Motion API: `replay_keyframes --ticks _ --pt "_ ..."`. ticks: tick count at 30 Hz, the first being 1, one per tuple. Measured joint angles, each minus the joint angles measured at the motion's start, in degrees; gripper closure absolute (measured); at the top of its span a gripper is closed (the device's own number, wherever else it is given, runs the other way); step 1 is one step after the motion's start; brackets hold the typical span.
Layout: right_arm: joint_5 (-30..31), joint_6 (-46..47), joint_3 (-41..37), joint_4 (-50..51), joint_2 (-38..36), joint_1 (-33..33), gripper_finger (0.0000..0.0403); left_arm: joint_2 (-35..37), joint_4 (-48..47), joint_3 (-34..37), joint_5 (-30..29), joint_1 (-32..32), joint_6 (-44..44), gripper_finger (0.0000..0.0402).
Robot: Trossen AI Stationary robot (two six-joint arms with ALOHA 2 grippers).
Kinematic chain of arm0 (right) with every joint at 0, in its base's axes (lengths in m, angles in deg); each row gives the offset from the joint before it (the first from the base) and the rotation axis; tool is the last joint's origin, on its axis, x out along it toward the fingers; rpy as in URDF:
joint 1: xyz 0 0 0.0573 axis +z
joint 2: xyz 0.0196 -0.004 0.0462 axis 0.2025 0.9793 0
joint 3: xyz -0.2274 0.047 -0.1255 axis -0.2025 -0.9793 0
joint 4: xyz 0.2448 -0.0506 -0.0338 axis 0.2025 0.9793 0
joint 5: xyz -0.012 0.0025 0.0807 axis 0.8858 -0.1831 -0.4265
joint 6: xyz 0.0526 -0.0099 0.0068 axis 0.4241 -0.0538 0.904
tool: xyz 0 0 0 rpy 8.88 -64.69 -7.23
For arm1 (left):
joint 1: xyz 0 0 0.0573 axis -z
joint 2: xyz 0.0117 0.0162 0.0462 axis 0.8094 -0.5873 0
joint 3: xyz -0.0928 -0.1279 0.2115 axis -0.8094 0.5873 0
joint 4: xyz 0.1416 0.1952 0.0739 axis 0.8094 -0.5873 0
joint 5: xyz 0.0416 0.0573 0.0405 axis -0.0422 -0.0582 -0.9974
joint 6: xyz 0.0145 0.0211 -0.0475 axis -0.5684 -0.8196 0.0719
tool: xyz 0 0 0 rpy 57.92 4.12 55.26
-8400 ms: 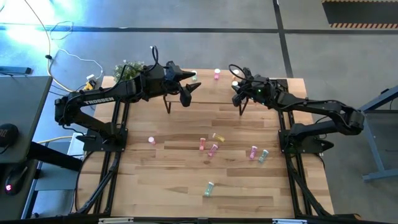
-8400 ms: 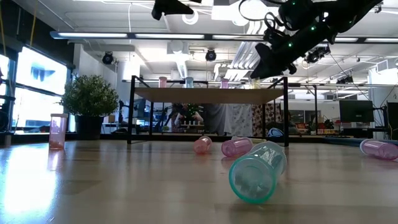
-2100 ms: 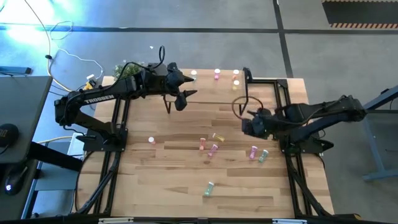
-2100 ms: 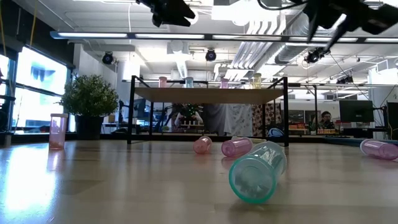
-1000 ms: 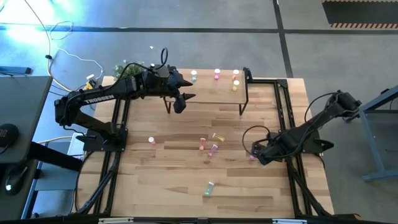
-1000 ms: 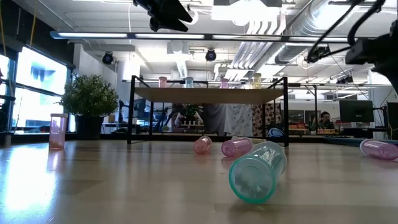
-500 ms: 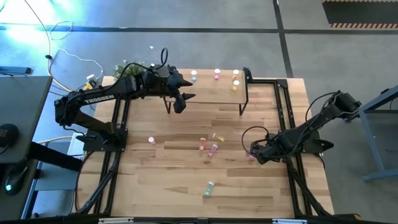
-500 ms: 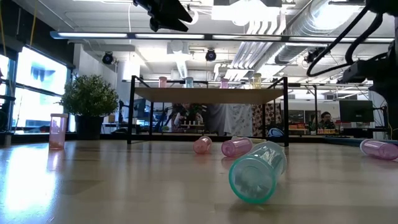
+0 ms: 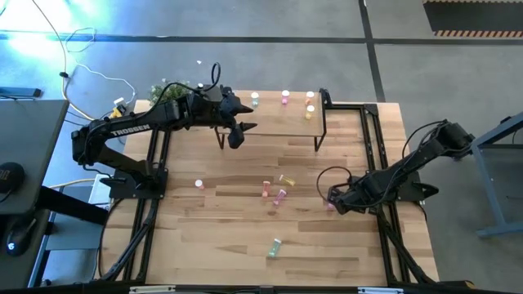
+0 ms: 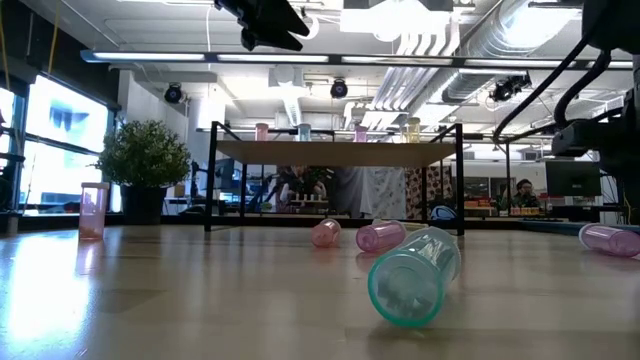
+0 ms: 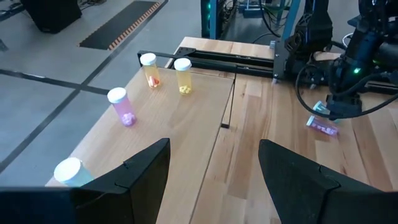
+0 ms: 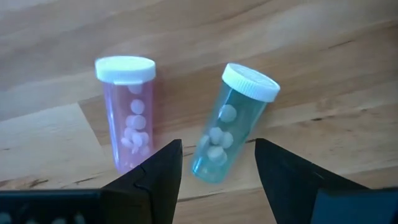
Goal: Pick and place medicine bottles onto shelf by color
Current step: Put the top right blue pill bottle on the shelf aligned with the other blue pill bottle
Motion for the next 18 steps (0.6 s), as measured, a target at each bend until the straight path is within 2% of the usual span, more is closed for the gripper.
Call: replay_keyframes --ticks 10,18 --pt "-1.3 -0.1 -0.1 1.1 0.4 0.0 0.0259 0.0 0.0 0.0 -1.5 0.0 -1.0 0.0165" --pt "-2.3 -0.2 -0.1 0.4 2.2 0.0 0.0265 0.0 0.0 0.0 -1.5 0.0 -1.5 0.0165"
